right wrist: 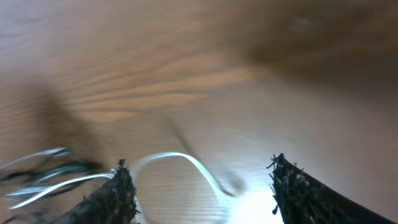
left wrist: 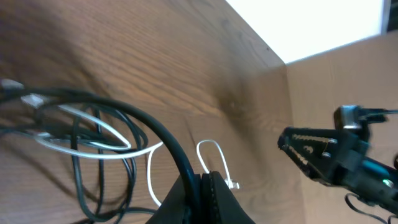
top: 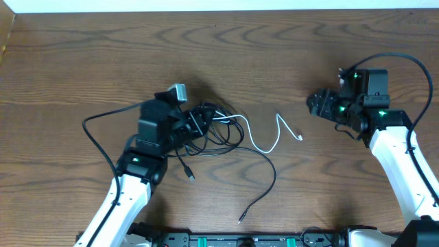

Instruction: Untangle cables

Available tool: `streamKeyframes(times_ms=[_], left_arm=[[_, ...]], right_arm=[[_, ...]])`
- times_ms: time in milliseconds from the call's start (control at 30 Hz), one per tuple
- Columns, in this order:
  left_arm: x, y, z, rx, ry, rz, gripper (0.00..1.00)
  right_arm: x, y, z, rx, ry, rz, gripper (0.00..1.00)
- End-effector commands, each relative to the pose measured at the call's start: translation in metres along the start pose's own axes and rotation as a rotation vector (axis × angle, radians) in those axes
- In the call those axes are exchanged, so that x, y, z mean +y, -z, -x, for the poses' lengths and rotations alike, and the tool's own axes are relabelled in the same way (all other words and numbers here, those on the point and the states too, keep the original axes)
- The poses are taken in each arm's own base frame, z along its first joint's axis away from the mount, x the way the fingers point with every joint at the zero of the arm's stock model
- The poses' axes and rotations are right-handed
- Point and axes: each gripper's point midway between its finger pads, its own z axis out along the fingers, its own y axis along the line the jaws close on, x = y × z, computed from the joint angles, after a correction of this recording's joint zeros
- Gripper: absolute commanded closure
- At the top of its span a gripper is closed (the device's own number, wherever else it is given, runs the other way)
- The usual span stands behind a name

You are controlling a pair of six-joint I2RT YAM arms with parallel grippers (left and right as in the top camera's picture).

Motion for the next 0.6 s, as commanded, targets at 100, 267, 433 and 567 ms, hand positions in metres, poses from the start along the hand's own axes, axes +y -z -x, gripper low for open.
streamKeyframes(times_ms=[100, 267, 433, 567], left_arm=[[0.001, -0.004, 0.015, -0.174, 0.154, 0.104, 0.91], [0.001, -0.003, 0.023, -0.233, 0.142, 0.120, 0.90], [0.012, 0.003, 0.037, -0.319, 0.128, 0.183, 0.87], [0.019, 0.007, 0.045, -0.369, 0.094, 0.227, 0.83]], right_arm=[[0.081, 0.014, -0.016, 0.063, 0.164, 0.383, 0.26], [0.110, 0.010, -0.038, 0.108, 0.234, 0.423, 0.24], [0.134, -0.001, -0.060, 0.139, 0.219, 0.380, 0.27], [0.151, -0.014, -0.075, 0.143, 0.184, 0.339, 0.35]])
